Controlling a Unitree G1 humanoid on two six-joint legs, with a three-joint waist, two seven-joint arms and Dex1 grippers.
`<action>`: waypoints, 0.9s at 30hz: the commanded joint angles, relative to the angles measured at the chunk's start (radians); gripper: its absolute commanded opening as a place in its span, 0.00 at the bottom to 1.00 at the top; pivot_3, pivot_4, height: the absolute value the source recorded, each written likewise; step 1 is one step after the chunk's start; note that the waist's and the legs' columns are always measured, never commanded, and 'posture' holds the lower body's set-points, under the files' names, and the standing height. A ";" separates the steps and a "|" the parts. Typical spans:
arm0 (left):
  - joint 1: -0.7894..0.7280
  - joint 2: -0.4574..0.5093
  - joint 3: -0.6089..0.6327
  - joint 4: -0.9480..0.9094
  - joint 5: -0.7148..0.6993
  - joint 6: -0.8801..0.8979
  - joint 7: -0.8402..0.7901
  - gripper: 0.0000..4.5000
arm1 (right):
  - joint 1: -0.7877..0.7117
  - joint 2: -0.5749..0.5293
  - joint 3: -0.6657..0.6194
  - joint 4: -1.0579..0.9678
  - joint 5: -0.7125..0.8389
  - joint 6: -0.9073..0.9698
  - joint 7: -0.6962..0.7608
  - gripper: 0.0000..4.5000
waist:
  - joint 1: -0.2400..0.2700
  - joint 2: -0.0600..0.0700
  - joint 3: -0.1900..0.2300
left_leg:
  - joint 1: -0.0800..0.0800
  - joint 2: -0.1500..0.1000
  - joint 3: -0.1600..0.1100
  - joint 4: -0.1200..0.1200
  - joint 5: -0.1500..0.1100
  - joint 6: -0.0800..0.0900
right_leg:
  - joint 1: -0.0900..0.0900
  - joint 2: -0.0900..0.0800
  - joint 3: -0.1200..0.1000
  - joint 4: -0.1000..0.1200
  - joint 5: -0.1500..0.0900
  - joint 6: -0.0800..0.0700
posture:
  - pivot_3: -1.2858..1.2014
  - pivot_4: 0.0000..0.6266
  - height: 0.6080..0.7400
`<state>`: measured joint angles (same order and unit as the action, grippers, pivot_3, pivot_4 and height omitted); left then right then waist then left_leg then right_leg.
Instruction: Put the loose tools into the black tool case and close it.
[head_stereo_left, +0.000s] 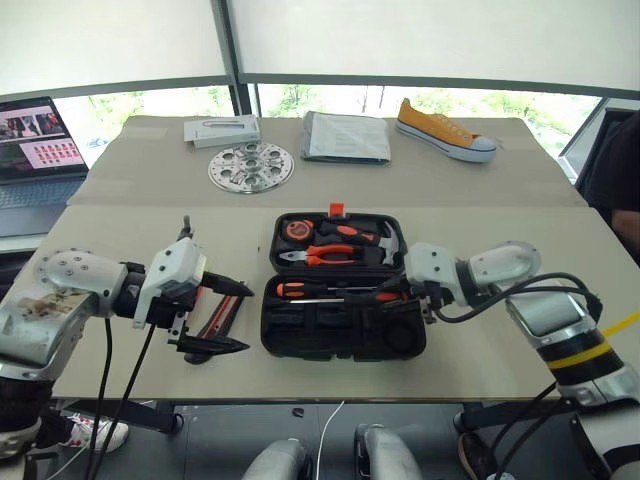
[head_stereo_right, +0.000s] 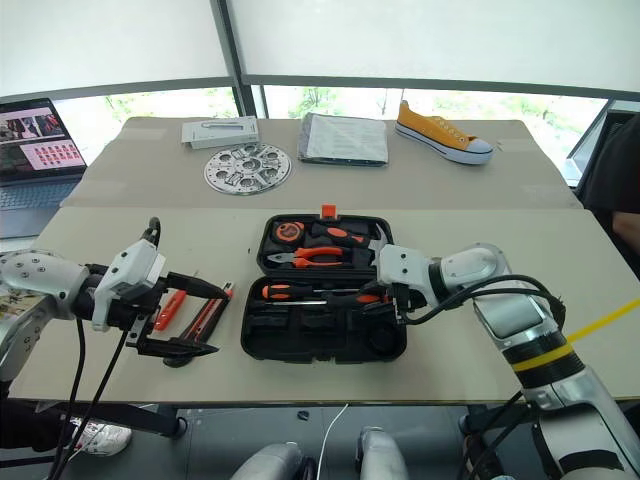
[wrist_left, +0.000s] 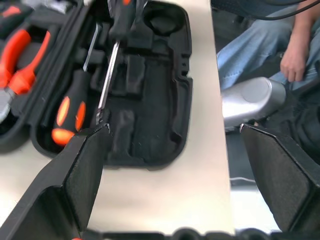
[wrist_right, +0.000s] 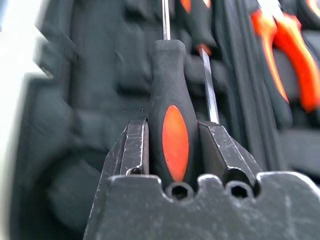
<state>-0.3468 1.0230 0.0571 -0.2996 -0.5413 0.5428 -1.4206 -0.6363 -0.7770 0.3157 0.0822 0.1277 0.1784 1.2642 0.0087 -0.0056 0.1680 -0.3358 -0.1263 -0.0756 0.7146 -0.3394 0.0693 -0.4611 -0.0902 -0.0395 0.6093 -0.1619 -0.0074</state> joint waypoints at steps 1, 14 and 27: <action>-0.020 -0.001 0.004 -0.021 -0.013 -0.011 0.010 1.00 | -0.022 0.010 -0.022 0.014 -0.012 -0.032 0.005 0.23 | -0.003 0.000 0.000 | 0.000 0.001 0.000 0.000 0.000 0.000 | -0.001 0.001 0.000 0.000 0.000 -0.001 | 0.52 0.24 1.00; -0.077 -0.021 -0.038 0.016 0.002 -0.032 0.010 1.00 | -0.001 0.060 -0.045 -0.043 0.004 0.053 -0.023 0.73 | -0.010 0.000 0.000 | 0.000 0.002 0.000 0.000 0.001 -0.001 | -0.002 0.001 0.000 0.002 -0.001 -0.004 | 0.52 0.24 1.00; -0.084 -0.032 -0.055 0.026 0.010 -0.045 0.009 1.00 | 0.003 0.150 -0.068 -0.107 0.062 0.201 -0.086 0.52 | -0.011 0.000 0.000 | -0.001 0.002 -0.001 0.000 0.001 -0.001 | -0.002 0.001 0.000 0.002 -0.001 -0.004 | 0.52 0.24 1.00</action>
<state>-0.4140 0.9906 -0.0038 -0.2654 -0.5306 0.5212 -1.4087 -0.6388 -0.6311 0.2570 0.0078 0.1809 0.3778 1.1864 -0.0019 -0.0056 0.1680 -0.3365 -0.1248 -0.0761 0.7144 -0.3389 0.0686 -0.4634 -0.0894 -0.0395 0.6109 -0.1633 -0.0113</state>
